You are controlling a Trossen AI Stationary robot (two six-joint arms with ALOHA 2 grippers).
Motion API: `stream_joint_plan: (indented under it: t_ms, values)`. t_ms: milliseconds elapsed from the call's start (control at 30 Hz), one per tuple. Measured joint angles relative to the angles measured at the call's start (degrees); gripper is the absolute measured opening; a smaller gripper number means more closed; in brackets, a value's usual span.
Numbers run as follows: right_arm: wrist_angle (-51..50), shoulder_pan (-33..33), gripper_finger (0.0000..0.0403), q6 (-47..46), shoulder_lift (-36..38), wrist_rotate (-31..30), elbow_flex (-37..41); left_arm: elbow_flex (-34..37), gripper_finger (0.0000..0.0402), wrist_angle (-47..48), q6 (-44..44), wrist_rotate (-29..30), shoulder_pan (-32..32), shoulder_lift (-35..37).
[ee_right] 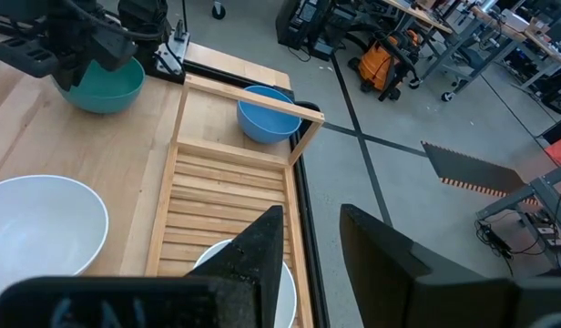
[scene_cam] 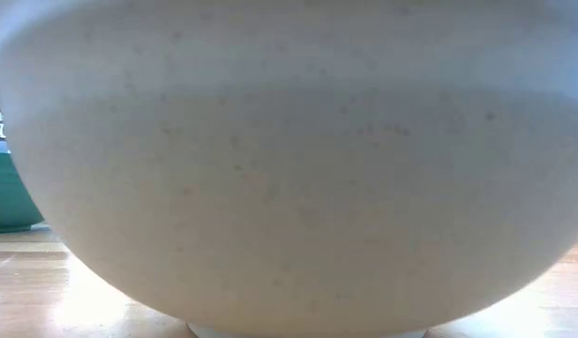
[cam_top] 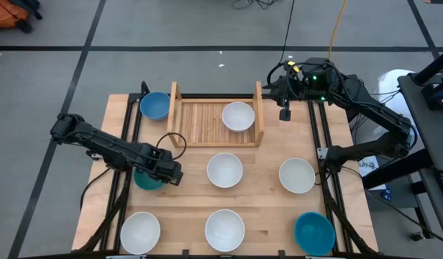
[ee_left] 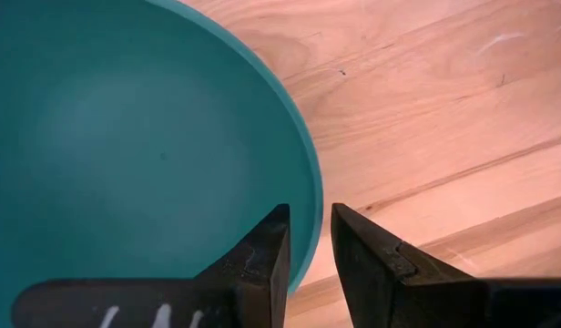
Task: Place and stack bowls onto a shelf
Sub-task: Put the green bowl on the shelf
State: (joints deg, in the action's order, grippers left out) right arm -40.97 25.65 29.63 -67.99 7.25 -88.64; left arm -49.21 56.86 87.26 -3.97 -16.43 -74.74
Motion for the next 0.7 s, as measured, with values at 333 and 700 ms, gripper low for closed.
stream_joint_plan:
  t_ms: [333, 700]
  values:
    - [0.0, 0.0, 0.0105, 0.0, 0.0, 0.0, 0.0, 0.0, 0.0088, -1.1, -1.4, 0.0, 0.0, -3.7]
    - [0.0, 0.0, 0.0105, 0.0, 0.0, 0.0, 0.0, 0.0, 0.0088, -3.2, -2.1, -0.1, 0.0, -8.0]
